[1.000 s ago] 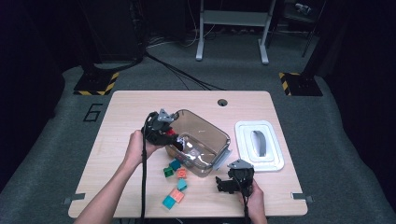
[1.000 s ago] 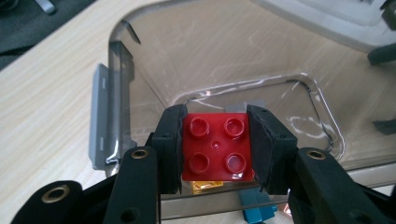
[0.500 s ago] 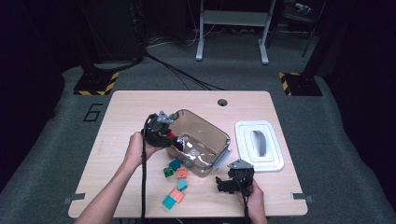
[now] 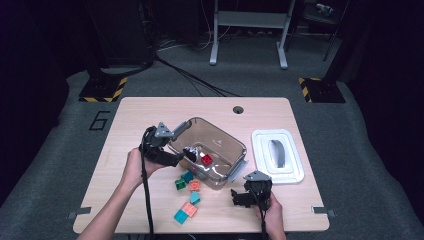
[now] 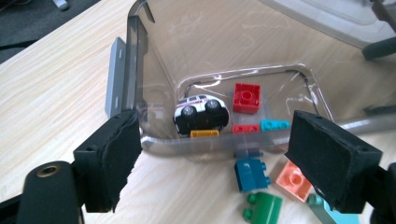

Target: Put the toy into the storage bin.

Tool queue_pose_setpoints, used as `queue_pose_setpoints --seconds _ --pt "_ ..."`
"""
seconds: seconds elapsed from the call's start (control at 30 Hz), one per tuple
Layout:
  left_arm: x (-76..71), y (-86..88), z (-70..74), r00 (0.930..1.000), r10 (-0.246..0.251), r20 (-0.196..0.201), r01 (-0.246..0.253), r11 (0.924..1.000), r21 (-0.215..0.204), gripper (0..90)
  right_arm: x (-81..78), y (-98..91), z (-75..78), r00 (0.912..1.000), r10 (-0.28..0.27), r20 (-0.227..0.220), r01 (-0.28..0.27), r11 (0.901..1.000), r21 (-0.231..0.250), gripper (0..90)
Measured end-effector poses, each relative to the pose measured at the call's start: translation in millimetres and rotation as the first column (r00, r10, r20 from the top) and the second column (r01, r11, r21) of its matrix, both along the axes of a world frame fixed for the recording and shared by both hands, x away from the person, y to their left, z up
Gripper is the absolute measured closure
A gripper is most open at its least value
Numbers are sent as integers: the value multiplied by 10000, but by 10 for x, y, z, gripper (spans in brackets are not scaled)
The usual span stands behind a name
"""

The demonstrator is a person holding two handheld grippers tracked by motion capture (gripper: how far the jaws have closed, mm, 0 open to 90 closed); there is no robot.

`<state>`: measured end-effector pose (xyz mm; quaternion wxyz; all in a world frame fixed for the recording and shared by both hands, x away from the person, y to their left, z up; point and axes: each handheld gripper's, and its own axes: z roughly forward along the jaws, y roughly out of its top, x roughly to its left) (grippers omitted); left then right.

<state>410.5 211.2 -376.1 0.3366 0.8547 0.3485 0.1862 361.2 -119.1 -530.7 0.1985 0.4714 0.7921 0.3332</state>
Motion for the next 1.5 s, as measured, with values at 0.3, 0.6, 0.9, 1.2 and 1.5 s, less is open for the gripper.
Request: queue_pose_setpoints --seconds 0.3,0.6,0.9,1.2,1.5 --pt "-232 159 -261 9997 136 -185 -135 9999 50 111 0 0 0 10000 -1 -2 1 10000 -1 0" --pt "-306 142 -746 9951 -60 -985 58 10000 -17 55 0 0 0 10000 -5 2 5 10000 1 0" --pt "-297 60 -1073 9864 -445 -1580 464 9989 86 53 0 0 0 10000 -4 -1 4 10000 0 0" --pt "-298 -16 -1116 9865 -787 -1437 796 9968 2 364 0 0 0 10000 -3 2 3 10000 -1 0" --pt "-256 -82 -1151 9851 -928 -1446 1000 9941 431 460 0 0 0 10000 -4 0 4 10000 0 0"
